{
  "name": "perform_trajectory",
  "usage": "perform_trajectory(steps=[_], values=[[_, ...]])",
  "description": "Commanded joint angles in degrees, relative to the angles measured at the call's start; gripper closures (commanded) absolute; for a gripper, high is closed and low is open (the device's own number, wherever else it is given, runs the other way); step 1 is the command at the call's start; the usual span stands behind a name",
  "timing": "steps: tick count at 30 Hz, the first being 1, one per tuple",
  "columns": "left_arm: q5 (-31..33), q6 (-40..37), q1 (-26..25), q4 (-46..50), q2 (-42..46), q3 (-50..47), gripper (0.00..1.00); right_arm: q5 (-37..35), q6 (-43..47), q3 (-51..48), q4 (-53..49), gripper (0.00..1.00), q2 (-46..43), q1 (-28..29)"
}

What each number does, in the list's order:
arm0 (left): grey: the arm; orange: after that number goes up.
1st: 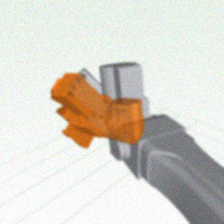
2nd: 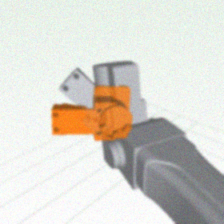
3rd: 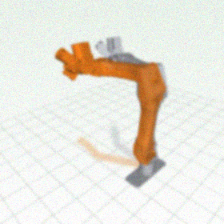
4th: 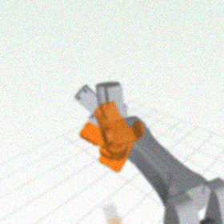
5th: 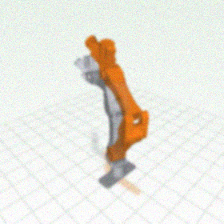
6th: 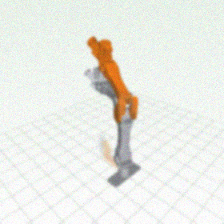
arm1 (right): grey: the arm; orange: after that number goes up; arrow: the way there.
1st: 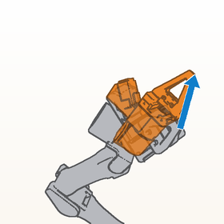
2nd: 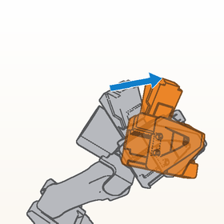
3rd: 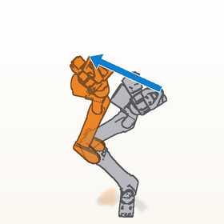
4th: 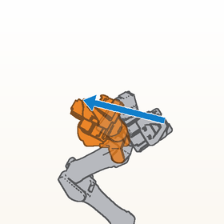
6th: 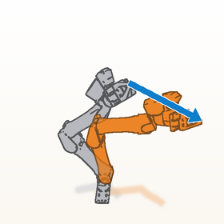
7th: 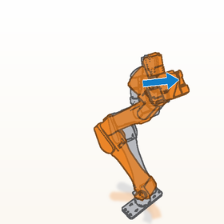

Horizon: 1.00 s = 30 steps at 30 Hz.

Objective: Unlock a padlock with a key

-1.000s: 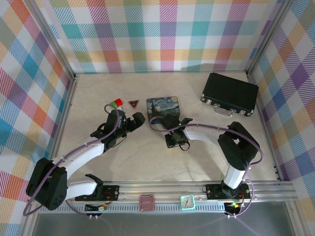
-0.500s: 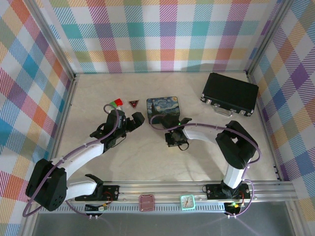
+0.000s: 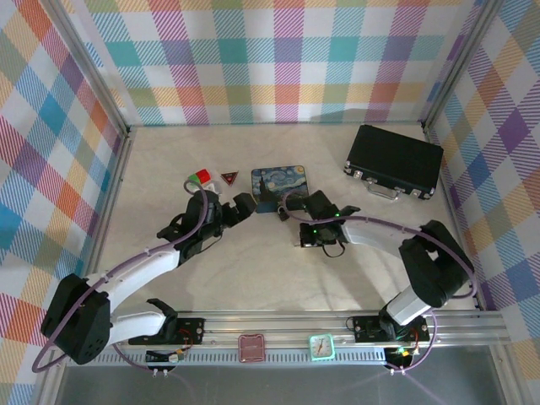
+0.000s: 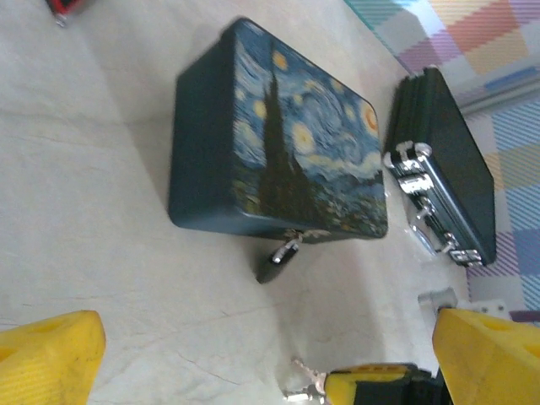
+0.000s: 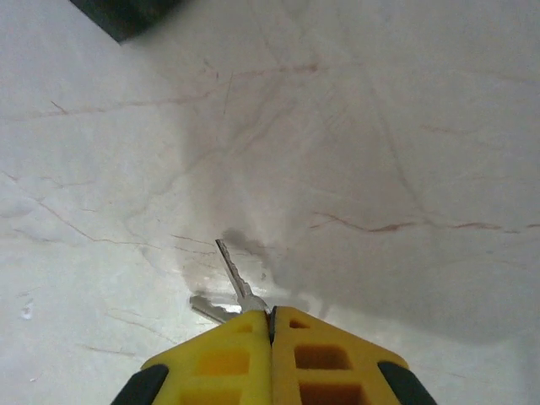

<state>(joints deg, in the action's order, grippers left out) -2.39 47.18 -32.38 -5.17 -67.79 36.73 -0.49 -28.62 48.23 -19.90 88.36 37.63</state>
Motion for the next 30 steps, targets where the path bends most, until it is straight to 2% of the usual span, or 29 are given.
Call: perform_trajectory(steps=[1,5,8,11,16,21,30], values=[[-1.6,2.93,-2.67,-4.81,-2.72,1.79,0.03,6.05,3.77,-1.95,5.52,1.0,-4.23,-2.12],[-0.84,6.0,-6.58,-9.68,-7.08,3.03,0.06,7.0,4.48,-1.56,5.05,1.0,-6.53,-3.64],[1.09,7.33,-9.11,-11.28,-10.27,4.74,0.07,9.62,3.05,-1.73,6.03,1.0,-8.66,-4.89],[2.59,10.16,-11.42,-16.81,-12.76,4.5,0.1,12.63,0.99,-2.59,8.13,1.0,-11.41,-5.86],[4.37,12.7,-14.58,-21.87,-15.85,6.34,0.19,15.03,-2.51,-3.6,11.21,1.0,-16.13,-6.42],[5.89,14.28,-15.47,-25.01,-17.41,7.07,0.29,17.74,-5.35,-5.07,15.66,1.0,-19.31,-6.57],[6.02,13.51,-15.52,-28.03,-18.21,8.02,0.45,22.36,-8.29,-4.63,20.02,1.0,-18.61,-7.77]])
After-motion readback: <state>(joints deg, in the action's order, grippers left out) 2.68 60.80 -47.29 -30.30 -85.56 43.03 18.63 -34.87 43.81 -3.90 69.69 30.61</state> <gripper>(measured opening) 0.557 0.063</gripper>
